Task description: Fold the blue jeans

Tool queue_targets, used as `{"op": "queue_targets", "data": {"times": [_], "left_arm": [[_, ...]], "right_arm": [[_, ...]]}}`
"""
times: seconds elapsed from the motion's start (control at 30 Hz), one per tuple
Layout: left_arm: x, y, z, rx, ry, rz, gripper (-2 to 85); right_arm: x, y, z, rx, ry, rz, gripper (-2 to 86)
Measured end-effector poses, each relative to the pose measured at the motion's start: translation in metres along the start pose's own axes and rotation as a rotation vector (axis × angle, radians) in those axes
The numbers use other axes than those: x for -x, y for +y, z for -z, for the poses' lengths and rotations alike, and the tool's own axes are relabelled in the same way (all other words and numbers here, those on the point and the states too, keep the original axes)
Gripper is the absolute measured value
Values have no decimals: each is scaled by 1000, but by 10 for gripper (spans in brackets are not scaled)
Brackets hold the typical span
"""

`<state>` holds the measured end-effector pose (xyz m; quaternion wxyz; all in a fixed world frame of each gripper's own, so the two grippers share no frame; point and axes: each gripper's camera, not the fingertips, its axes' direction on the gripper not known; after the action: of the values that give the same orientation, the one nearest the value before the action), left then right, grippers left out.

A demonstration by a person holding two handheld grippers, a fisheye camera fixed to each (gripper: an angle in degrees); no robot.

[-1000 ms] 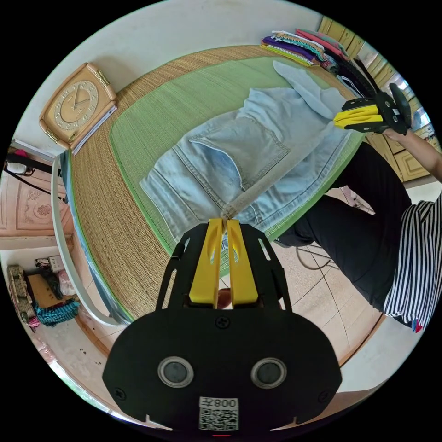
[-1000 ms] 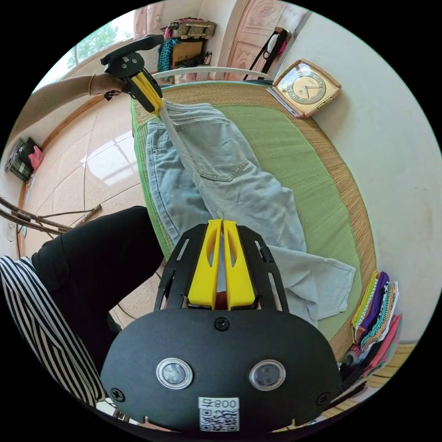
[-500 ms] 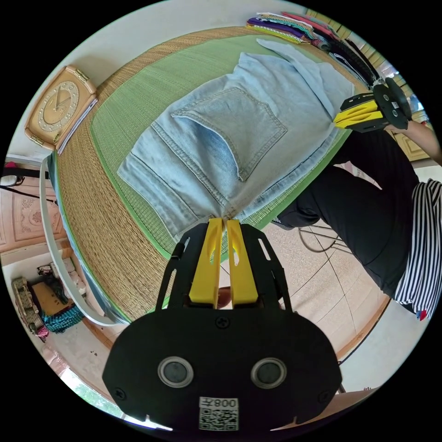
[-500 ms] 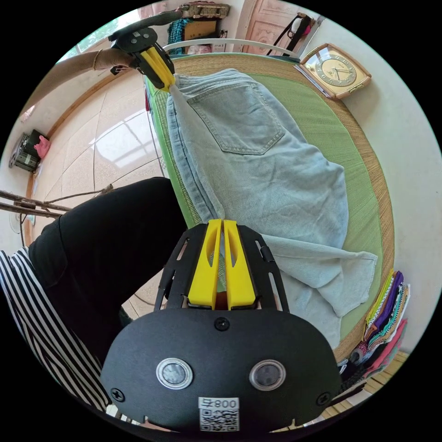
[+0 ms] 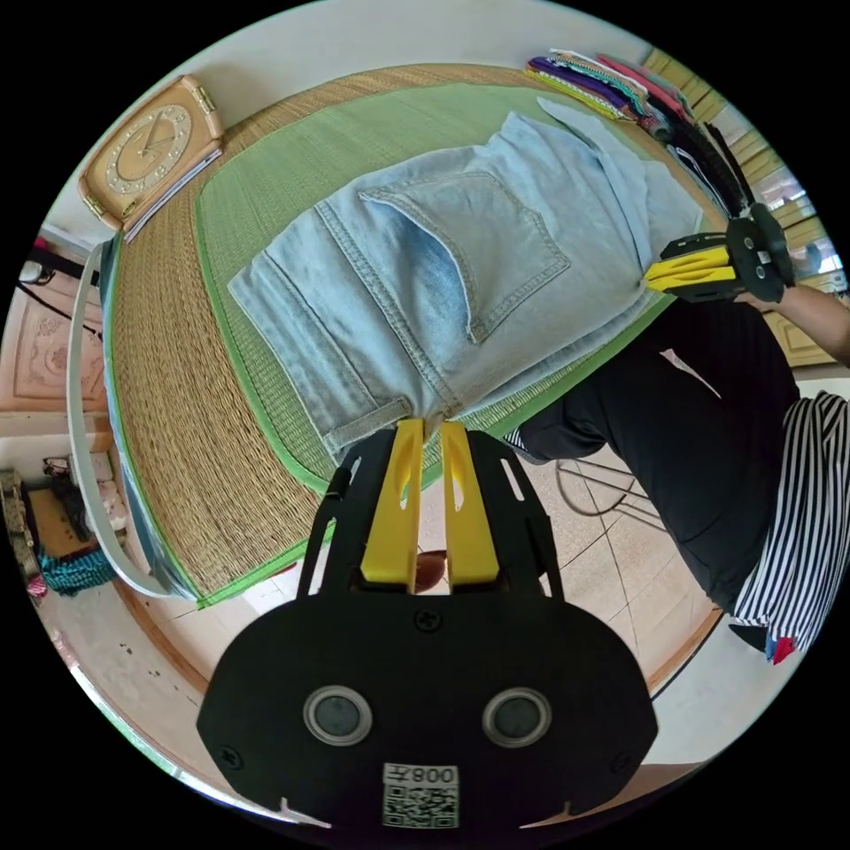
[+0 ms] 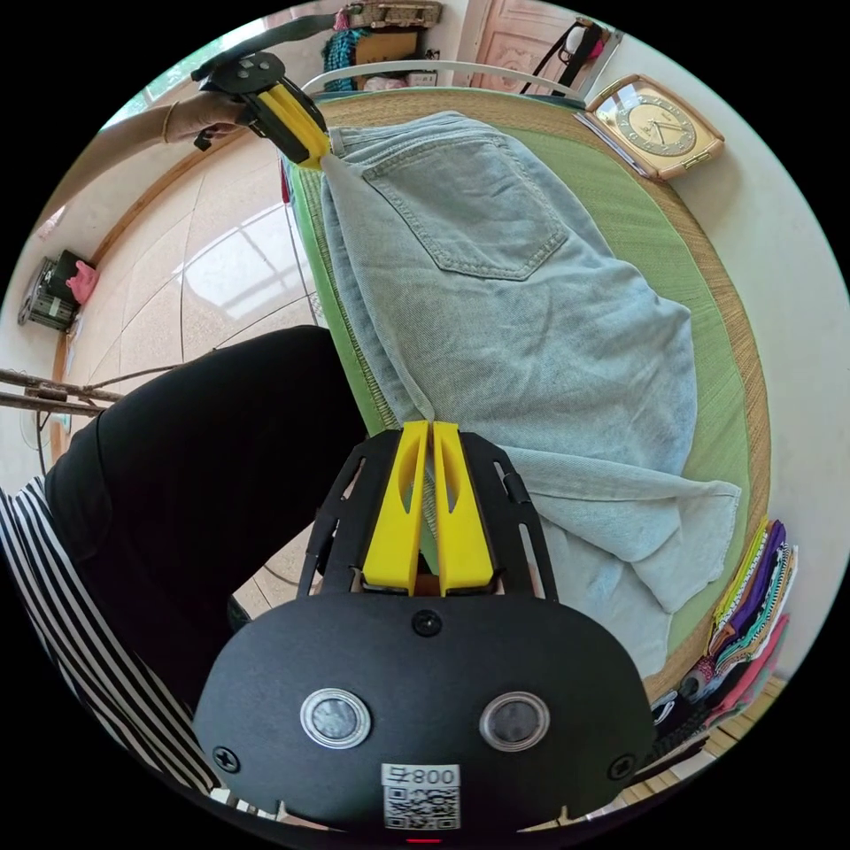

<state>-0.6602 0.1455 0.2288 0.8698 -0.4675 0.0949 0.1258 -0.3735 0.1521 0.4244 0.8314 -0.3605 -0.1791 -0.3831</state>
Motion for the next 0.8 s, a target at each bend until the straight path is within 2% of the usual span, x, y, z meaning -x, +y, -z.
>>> {"op": "queue_targets", "data": {"times": [0.27, 0.4, 0.47, 0.6, 0.8], "left_arm": [[-18, 24, 37, -184, 75, 5, 4], [-61, -8, 29, -309, 208, -41, 2], [-82, -29, 11, -283, 226, -58, 2], [-115, -56, -42, -109, 218, -93, 1], [-127, -49, -57, -107, 182, -85, 1]], "right_arm": [[-15, 12, -7, -19, -24, -29, 8], [-24, 22, -10, -40, -19, -69, 9], [-28, 26, -11, -45, -16, -86, 10], [-44, 40, -9, -68, -29, -126, 11], [-87, 74, 5, -162, -145, -215, 11]]}}
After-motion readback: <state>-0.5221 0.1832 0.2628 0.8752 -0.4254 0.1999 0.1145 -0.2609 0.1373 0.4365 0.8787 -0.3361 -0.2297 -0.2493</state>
